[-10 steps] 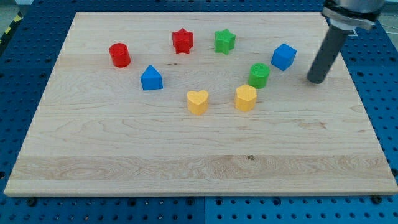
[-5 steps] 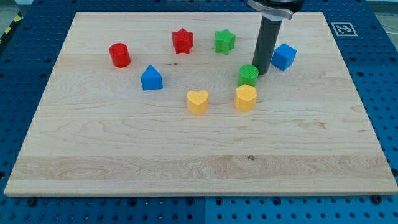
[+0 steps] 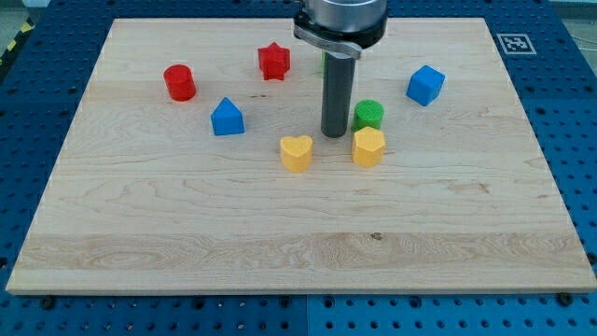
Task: Move the green circle slightly near to the yellow hexagon
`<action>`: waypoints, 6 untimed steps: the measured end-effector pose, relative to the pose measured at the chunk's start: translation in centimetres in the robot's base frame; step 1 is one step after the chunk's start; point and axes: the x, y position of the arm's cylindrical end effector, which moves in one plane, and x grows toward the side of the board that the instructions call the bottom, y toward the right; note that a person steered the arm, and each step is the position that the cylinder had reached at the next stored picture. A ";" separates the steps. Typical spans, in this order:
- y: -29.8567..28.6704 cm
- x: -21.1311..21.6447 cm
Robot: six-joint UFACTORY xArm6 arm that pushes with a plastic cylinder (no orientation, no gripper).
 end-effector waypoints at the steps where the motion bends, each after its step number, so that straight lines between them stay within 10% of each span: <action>1: 1.0 -0.9; 6: 3.6 -4.4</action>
